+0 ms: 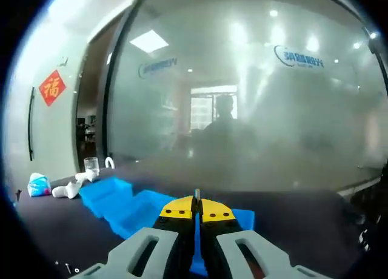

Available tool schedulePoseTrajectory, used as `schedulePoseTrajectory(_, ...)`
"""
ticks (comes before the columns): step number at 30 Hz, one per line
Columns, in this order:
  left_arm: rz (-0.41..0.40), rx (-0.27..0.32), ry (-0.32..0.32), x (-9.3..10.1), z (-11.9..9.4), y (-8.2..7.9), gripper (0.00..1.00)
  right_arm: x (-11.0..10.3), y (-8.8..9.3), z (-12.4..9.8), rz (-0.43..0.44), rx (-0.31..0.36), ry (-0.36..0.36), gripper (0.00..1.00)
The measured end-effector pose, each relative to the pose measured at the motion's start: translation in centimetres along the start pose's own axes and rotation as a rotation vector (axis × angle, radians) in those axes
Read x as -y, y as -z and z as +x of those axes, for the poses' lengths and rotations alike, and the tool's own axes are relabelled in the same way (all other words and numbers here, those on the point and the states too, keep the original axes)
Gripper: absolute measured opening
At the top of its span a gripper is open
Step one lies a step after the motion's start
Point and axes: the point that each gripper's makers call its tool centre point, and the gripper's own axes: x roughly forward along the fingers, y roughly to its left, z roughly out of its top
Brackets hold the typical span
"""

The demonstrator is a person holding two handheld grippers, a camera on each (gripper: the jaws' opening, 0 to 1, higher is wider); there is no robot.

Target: Sort the screws, nuts, and washers into the corresponding bins

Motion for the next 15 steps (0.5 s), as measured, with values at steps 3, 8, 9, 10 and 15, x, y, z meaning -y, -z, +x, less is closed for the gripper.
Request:
schedulePoseTrajectory(3, -0.005, 0.001, 0.001, 0.0, 0.0, 0.1, 0.56, 0.4, 0.1, 1.2, -0.026, -0.015, 0.019, 0.00)
schedulePoseTrajectory(8, -0.008, 0.007, -0.009, -0.2, -0.2, 0.1, 0.56, 0.8, 0.6, 2.6, -0.036, -0.042, 0.020, 0.00)
schedulePoseTrajectory(9, -0.011, 0.010, -0.010, -0.2, -0.3, 0.0, 0.56, 1.1, 0.8, 2.8, -0.038, -0.048, 0.029, 0.00)
schedulePoseTrajectory(10, -0.012, 0.012, -0.011, -0.2, -0.3, -0.1, 0.56, 1.5, 1.0, 3.0, -0.020, -0.052, 0.039, 0.00)
schedulePoseTrajectory(15, -0.017, 0.022, -0.021, -0.3, -0.5, -0.2, 0.56, 2.2, 2.2, 3.2, -0.046, -0.080, 0.058, 0.00)
